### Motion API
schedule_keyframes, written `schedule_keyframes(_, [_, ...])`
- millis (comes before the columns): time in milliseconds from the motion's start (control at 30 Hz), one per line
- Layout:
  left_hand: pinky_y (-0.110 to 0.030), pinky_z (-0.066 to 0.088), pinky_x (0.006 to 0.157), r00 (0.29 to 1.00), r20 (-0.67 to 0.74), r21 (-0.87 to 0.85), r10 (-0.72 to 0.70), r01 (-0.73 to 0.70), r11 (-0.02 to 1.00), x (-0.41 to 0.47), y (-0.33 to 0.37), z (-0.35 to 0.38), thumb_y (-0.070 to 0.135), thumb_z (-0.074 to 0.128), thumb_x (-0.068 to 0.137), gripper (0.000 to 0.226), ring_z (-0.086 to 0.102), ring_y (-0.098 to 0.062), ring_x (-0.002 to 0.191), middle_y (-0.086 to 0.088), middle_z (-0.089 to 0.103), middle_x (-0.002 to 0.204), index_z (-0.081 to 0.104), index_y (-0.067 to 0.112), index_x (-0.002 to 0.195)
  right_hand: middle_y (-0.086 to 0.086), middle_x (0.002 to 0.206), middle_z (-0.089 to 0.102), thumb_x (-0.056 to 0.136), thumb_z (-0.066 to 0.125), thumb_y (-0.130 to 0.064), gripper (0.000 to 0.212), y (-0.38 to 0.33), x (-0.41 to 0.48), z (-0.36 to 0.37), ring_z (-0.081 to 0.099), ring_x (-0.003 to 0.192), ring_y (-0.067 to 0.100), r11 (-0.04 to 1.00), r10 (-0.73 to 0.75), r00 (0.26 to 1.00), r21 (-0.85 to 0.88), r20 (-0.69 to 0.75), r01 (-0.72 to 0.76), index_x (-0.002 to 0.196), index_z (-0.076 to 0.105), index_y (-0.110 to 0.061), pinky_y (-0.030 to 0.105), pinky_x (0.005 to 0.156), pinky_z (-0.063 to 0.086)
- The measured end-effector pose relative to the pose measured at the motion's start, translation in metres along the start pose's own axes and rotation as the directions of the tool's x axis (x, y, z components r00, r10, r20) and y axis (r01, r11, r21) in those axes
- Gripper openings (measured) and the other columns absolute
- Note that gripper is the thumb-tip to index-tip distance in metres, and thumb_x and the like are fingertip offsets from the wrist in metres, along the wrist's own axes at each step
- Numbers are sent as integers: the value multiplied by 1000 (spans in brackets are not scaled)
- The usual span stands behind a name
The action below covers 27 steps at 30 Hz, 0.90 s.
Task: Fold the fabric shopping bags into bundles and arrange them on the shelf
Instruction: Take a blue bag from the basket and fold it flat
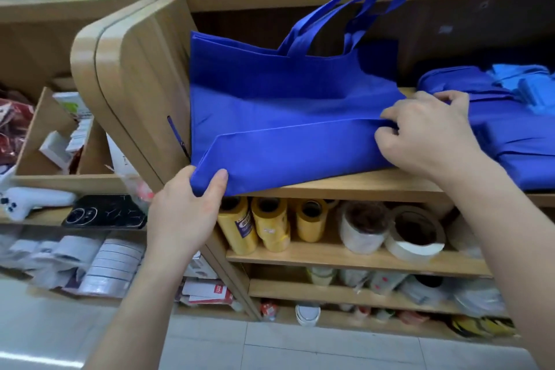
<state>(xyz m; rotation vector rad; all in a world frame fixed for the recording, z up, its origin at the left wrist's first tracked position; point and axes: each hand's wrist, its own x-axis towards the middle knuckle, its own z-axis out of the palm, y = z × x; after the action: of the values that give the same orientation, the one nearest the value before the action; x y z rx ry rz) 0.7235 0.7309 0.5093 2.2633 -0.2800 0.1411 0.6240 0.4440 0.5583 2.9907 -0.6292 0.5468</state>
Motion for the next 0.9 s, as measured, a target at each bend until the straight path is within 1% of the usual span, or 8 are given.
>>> schedule_keyframes(67, [-36, 37, 65, 1000, -23, 67, -20, 21, 998, 0, 0, 2, 47, 48, 96, 23, 62, -24, 78, 1, 69, 78, 48, 25, 88, -3, 70, 53, 78, 33, -31, 27, 1, 9, 3, 49, 92, 24, 1000, -4, 999, -18, 39, 4, 63, 50, -17, 49, 100, 24])
schedule_keyframes(200, [-34, 31, 68, 998, -62, 188, 7, 4, 982, -3, 6, 3, 40, 50, 97, 25, 46, -25, 76, 1, 59, 83, 42, 23, 114, 1, 111, 60, 88, 60, -41, 22, 5, 22, 18, 43, 120, 25, 994, -60, 997, -90, 44, 64, 100, 67, -24, 55, 106, 18])
schedule_keyframes(367, [-32, 33, 54, 955, -189, 570, 230, -84, 817, -4, 12, -2, 50, 63, 85, 41, 46, -30, 56, -1, 37, 50, 57, 25, 117, 7, 122, 56, 86, 68, -29, 30, 8, 18, 51, 41, 130, 27, 996, -66, 991, -60, -120, 59, 115, 65, -21, 60, 107, 17])
schedule_keyframes(467, [-27, 27, 52, 924, -189, 605, 332, -156, 780, 1, 12, -9, 41, 78, 76, 39, 45, -28, 48, -3, 42, 50, 67, 16, 104, 10, 114, 59, 78, 70, -3, 30, 8, 17, 56, 50, 118, 33, 985, -173, 952, -53, -251, 165, 105, 67, -15, 49, 99, 27])
schedule_keyframes(533, [-32, 30, 56, 863, -91, 622, 496, -340, 706, 6, 10, -8, 30, 79, 78, 35, 55, -32, 64, -8, 55, 68, 69, 16, 108, 12, 102, 62, 76, 69, 7, 27, 8, 17, 57, 56, 99, 38, 964, -249, 935, 33, -251, 265, 97, 69, -10, 46, 82, 43])
schedule_keyframes(600, [-38, 44, 68, 778, 113, 543, 618, -569, 617, 13, 6, 2, 35, 72, 86, 36, 59, -32, 90, -8, 66, 97, 69, 19, 118, 11, 95, 64, 86, 65, -1, 14, 7, 17, 55, 58, 90, 37, 955, -250, 953, 117, -172, 272, 95, 70, -10, 43, 69, 50])
schedule_keyframes(700, [-51, 44, 101, 747, 426, 565, 510, -660, 495, 20, 3, 18, 71, 32, 90, 70, 50, -34, 130, -9, 53, 143, 50, 29, 142, 7, 98, 66, 96, 52, -28, 23, 10, 19, 51, 60, 95, 33, 963, -218, 976, 157, -28, 220, 102, 70, -14, 44, 77, 50])
schedule_keyframes(900, [-47, 50, 97, 715, 517, 503, 471, -699, 509, 31, -4, 8, 61, 12, 99, 67, 56, -31, 126, -8, 57, 139, 52, 28, 141, -9, 133, 55, 88, 24, -74, 65, 16, 7, 26, 42, 131, 16, 990, -142, 972, 30, 187, 139, 131, 55, -37, 49, 110, 22])
